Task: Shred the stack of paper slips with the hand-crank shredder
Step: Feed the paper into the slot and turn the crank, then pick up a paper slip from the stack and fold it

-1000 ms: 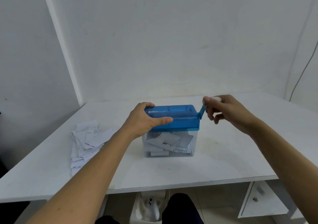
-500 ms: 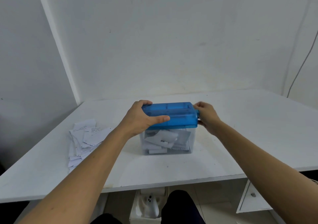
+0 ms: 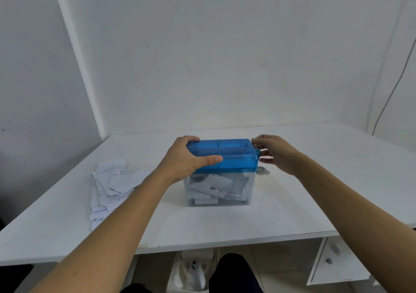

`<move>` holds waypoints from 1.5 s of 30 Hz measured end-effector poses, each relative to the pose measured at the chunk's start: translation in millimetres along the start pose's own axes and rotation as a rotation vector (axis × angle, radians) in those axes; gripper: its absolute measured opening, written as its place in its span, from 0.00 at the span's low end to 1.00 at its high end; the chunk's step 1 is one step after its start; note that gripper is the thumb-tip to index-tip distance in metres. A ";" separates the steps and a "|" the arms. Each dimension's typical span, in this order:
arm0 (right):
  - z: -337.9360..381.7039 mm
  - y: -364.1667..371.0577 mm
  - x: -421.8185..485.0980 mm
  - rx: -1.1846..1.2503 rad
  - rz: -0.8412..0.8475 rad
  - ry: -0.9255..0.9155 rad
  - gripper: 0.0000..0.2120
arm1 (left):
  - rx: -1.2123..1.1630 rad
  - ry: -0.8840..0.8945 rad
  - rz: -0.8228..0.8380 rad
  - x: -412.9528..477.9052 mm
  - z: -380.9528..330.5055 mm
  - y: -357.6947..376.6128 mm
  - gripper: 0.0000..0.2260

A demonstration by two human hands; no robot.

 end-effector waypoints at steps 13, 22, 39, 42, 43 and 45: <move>90.4 59.0 -46.0 -0.208 0.226 -0.325 0.06 | -0.285 -0.182 -0.303 -7.1 76.4 -43.3 0.19; 95.3 179.3 -82.9 0.049 0.612 -0.292 0.04 | 0.039 -0.382 -0.579 -61.0 171.3 -94.8 0.07; -39.6 313.0 -36.5 -0.424 0.088 -0.128 0.21 | 0.547 -0.260 -0.329 -63.1 190.5 -78.0 0.15; -38.3 316.0 -36.4 -0.476 0.059 -0.163 0.22 | 0.525 -0.231 -0.338 -64.7 188.9 -77.2 0.14; -38.0 316.6 -36.5 -0.495 0.068 -0.183 0.23 | 0.519 -0.232 -0.340 -64.7 188.9 -77.6 0.14; -39.6 317.4 -36.7 -0.501 0.087 -0.217 0.24 | 0.487 -0.246 -0.346 -64.9 189.2 -78.6 0.14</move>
Point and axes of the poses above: each hand's wrist, its own x-axis towards the middle knuckle, its own y-axis out of the palm, z = x × y, the point moved 3 cm from there along x, towards the middle knuckle, and after that the axes turned 9 degrees about x, right-handed, at the moved point
